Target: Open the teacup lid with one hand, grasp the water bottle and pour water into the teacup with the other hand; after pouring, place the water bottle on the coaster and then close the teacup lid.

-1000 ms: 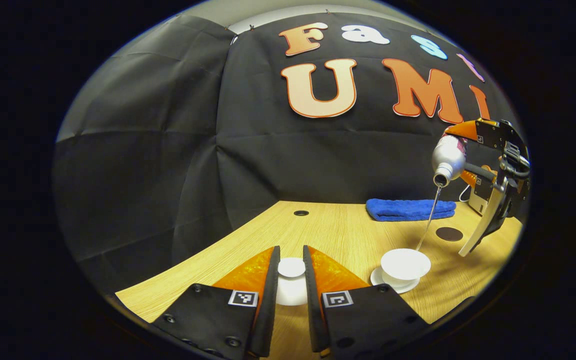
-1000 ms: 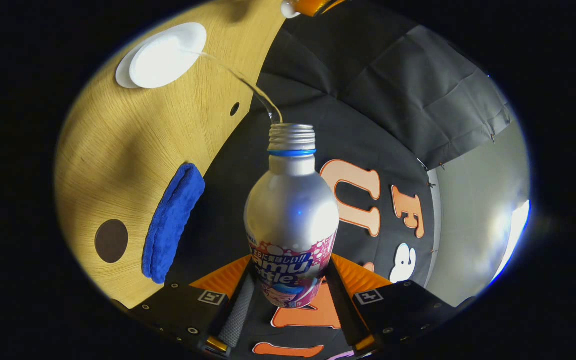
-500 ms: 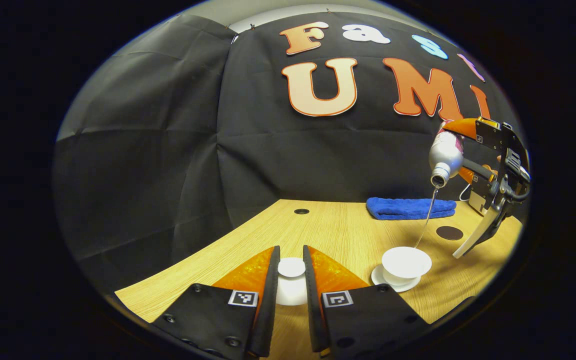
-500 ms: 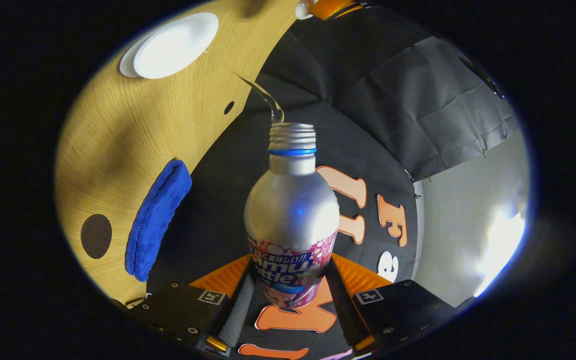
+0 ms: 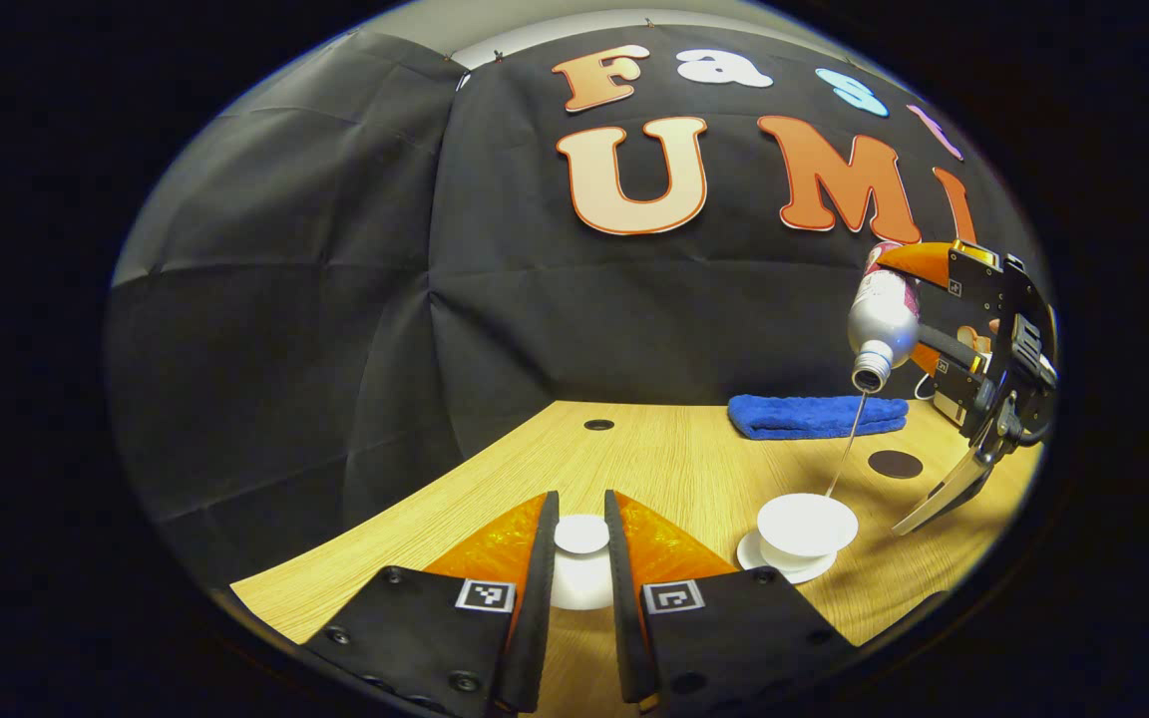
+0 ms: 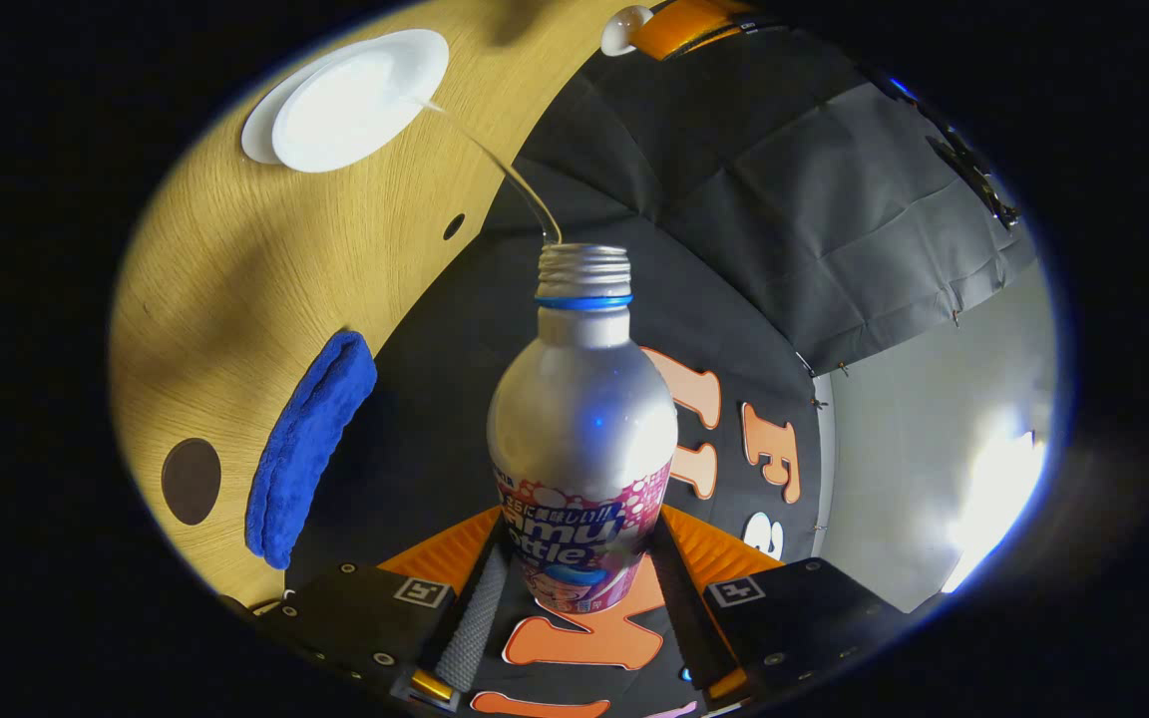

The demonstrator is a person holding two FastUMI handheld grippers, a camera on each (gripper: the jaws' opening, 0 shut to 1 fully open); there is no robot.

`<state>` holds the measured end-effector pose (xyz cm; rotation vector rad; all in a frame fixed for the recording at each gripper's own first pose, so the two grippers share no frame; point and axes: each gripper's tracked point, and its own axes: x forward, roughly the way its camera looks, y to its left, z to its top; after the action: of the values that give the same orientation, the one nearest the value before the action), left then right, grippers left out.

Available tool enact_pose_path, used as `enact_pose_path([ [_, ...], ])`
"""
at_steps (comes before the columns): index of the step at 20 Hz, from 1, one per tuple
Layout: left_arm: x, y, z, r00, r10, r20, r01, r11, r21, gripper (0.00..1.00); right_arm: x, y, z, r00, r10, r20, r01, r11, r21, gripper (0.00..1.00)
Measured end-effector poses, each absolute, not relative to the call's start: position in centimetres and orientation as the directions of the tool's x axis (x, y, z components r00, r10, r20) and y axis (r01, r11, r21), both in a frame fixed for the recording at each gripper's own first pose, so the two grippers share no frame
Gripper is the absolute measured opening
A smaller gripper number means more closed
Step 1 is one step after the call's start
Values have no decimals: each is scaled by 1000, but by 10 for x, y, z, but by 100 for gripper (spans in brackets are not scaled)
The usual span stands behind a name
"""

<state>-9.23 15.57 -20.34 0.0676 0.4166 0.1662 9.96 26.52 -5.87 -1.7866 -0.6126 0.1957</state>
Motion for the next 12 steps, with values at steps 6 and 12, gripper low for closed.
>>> enact_pose_path([
  [6, -91, 150, -199, 909, 153, -388, -122, 987, 104, 33, 88, 272, -82, 846, 515, 140, 270, -186, -945, 78],
  [12, -89, 141, -195, 914, 142, -379, -110, 988, 106, 33, 82, 274, -100, 859, 501, 105, 187, -115, -976, 76],
])
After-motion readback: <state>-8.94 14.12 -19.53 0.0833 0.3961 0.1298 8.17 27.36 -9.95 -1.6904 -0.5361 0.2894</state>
